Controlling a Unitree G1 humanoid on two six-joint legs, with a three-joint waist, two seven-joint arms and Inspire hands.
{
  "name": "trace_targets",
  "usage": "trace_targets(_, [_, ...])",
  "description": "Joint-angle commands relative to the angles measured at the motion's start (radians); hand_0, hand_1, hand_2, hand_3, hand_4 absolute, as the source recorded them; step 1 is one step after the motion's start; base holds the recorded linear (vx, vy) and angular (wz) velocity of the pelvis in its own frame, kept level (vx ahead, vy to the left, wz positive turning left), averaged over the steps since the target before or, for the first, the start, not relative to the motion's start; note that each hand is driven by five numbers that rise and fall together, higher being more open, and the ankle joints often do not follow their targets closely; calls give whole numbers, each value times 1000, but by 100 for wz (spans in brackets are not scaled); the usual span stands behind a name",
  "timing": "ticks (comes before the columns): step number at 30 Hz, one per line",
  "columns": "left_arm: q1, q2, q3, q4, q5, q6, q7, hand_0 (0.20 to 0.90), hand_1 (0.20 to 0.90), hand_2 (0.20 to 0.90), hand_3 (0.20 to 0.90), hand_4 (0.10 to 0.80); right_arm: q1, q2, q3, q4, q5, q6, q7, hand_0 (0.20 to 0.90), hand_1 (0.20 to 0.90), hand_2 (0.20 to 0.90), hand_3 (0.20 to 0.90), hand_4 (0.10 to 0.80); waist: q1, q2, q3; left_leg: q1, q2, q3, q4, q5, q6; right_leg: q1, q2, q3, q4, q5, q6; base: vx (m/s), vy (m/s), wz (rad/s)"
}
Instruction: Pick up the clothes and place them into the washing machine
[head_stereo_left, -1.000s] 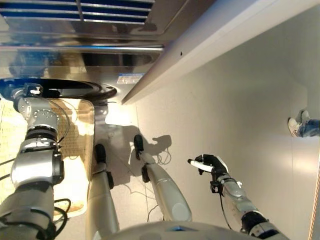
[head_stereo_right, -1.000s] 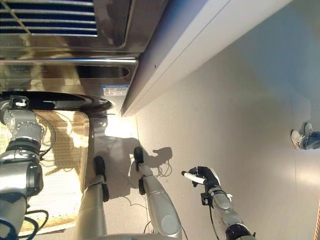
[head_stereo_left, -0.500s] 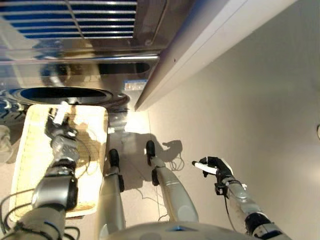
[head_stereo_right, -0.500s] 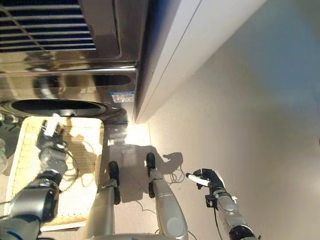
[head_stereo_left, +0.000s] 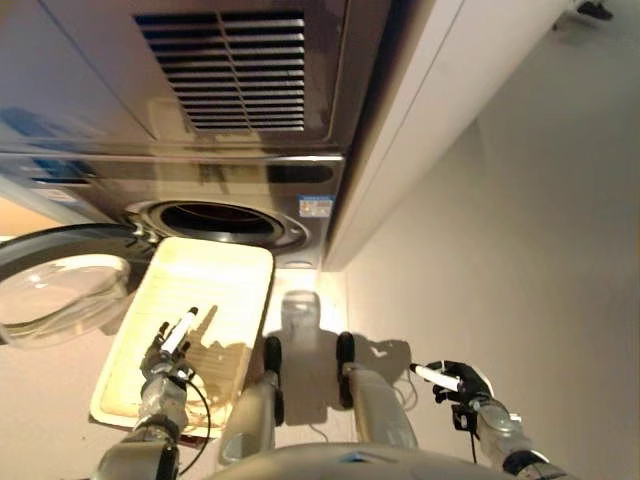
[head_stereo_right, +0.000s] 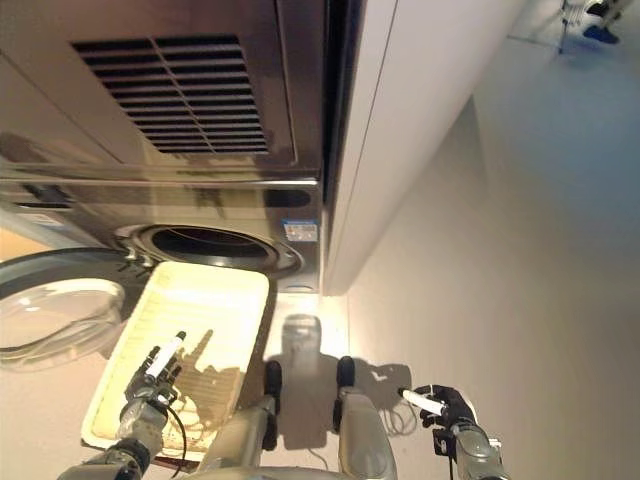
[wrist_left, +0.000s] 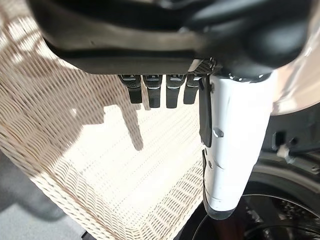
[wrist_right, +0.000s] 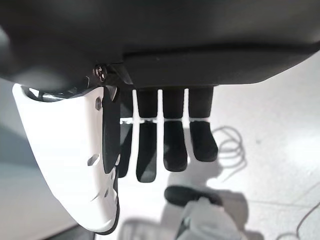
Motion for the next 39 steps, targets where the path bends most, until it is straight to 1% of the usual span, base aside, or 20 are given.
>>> trace_targets(1, [20, 26, -4, 17, 79, -28, -14, 900, 900, 900, 900, 800, 30, 0, -22, 22, -23, -1, -16, 900, 900, 900, 900, 800, 12, -58, -113, 2, -51, 2, -37, 46, -43, 87, 0, -2, -196, 108, 30, 98, -27, 20])
trace_targets(4, [65, -2, 3, 21, 98, -25, -20, 900, 900, 900, 900, 800, 34, 22, -17, 60, -44, 7, -11, 900, 900, 900, 900, 800, 28, -43, -157, 63, -56, -7, -80, 53, -43, 151, -3, -14, -246, 110, 39, 126, -33, 18])
trace_targets(7, [105, -9, 4, 31, 150, -20, -29, 900, 900, 900, 900, 800, 45, 41, 3, 78, -88, 10, -4, 900, 900, 900, 900, 800, 46, -41, -181, 117, -56, -11, -101, 55, -40, 204, -4, -25, -240, 96, 39, 119, -62, 18])
trace_targets(10, [136, -17, -5, 76, 212, -2, -41, 900, 900, 900, 900, 800, 62, 51, 22, 90, -147, 14, 7, 900, 900, 900, 900, 800, 54, -38, -207, 163, -57, -23, -121, 59, -41, 251, -7, -44, -241, 79, 40, 93, -39, 14])
trace_targets(14, [161, -30, -18, 118, 257, 25, -66, 900, 900, 900, 900, 800, 71, 65, 37, 104, -184, 21, 20, 900, 900, 900, 900, 800, 62, -36, -231, 197, -59, -52, -133, 65, -46, 293, -9, -79, -235, 58, 40, 50, -26, 33])
trace_targets(16, [173, -33, -33, 135, 304, 29, -73, 900, 900, 900, 900, 800, 73, 72, 37, 117, -190, 24, 26, 900, 900, 900, 900, 800, 63, -36, -243, 212, -61, -61, -134, 61, -44, 311, -10, -89, -234, 51, 39, 50, -14, 17])
trace_targets(21, [189, -36, -61, 142, 368, 38, -76, 900, 900, 900, 900, 800, 77, 84, 42, 129, -192, 24, 34, 900, 900, 900, 900, 800, 68, -36, -257, 237, -63, -73, -138, 54, -39, 339, -11, -100, -234, 42, 40, 37, -14, 18])
trace_targets(29, [188, -46, -64, 128, 340, 47, -92, 900, 900, 900, 900, 800, 74, 97, 55, 133, -188, 25, 43, 900, 900, 900, 900, 800, 63, -36, -263, 259, -58, -78, -144, 42, -33, 356, -10, -105, -234, 33, 39, 13, -5, 3])
trace_targets(39, [193, -52, -81, 143, 353, 55, -95, 900, 900, 900, 900, 800, 69, 101, 62, 151, -198, 31, 39, 900, 900, 900, 900, 800, 60, -41, -266, 266, -56, -69, -147, 33, -29, 363, -9, -95, -237, 30, 39, 0, 0, 0])
